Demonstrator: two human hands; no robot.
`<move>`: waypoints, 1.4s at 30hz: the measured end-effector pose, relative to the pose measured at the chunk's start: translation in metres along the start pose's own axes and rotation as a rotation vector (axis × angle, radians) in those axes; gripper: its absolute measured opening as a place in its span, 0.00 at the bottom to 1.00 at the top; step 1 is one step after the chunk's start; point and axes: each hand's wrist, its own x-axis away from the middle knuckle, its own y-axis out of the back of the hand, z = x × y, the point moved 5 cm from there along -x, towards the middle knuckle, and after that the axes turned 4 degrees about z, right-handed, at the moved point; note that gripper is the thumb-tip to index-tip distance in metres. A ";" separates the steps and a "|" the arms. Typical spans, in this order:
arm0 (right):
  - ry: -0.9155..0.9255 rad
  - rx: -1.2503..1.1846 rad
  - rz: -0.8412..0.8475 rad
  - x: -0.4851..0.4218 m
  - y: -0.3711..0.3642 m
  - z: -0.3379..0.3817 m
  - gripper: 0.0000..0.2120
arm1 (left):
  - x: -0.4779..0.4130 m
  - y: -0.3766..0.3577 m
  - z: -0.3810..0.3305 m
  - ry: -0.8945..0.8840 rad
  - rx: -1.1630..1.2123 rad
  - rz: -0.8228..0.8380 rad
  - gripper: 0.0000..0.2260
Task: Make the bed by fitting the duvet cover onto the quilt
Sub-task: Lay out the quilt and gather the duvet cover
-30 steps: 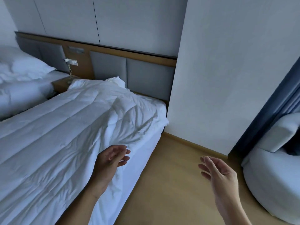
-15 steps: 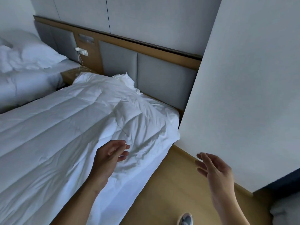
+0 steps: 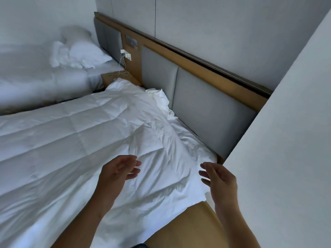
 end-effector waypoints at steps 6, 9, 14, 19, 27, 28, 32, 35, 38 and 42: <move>-0.005 0.037 0.126 -0.134 -0.043 0.003 0.06 | -0.110 -0.012 0.012 0.014 0.046 -0.151 0.05; 0.013 0.042 0.094 -0.205 -0.052 0.012 0.06 | -0.174 -0.025 0.018 0.049 0.078 -0.182 0.06; 0.011 0.072 0.058 -0.307 -0.058 0.014 0.06 | -0.269 -0.055 0.028 0.101 -0.010 -0.126 0.05; -0.054 0.095 0.105 -0.388 -0.090 0.001 0.05 | -0.343 -0.076 0.058 0.179 -0.220 -0.128 0.04; -0.223 0.339 0.398 -0.530 -0.194 -0.100 0.07 | -0.472 -0.143 0.146 0.287 -0.962 0.240 0.16; -0.262 0.418 0.481 -0.557 -0.212 -0.129 0.09 | -0.496 -0.157 0.163 0.337 -1.002 0.308 0.17; -0.553 0.627 0.640 -0.609 -0.243 -0.231 0.18 | -0.559 -0.201 0.210 0.442 -1.138 0.515 0.19; -0.750 0.598 0.687 -0.643 -0.250 -0.304 0.32 | -0.627 -0.218 0.250 0.472 -1.283 0.630 0.24; -0.789 0.625 0.852 -0.656 -0.264 -0.354 0.37 | -0.689 -0.228 0.294 0.458 -1.415 0.760 0.29; -0.633 0.765 1.085 -0.661 -0.278 -0.384 0.30 | -0.716 -0.221 0.358 0.609 -1.520 0.924 0.30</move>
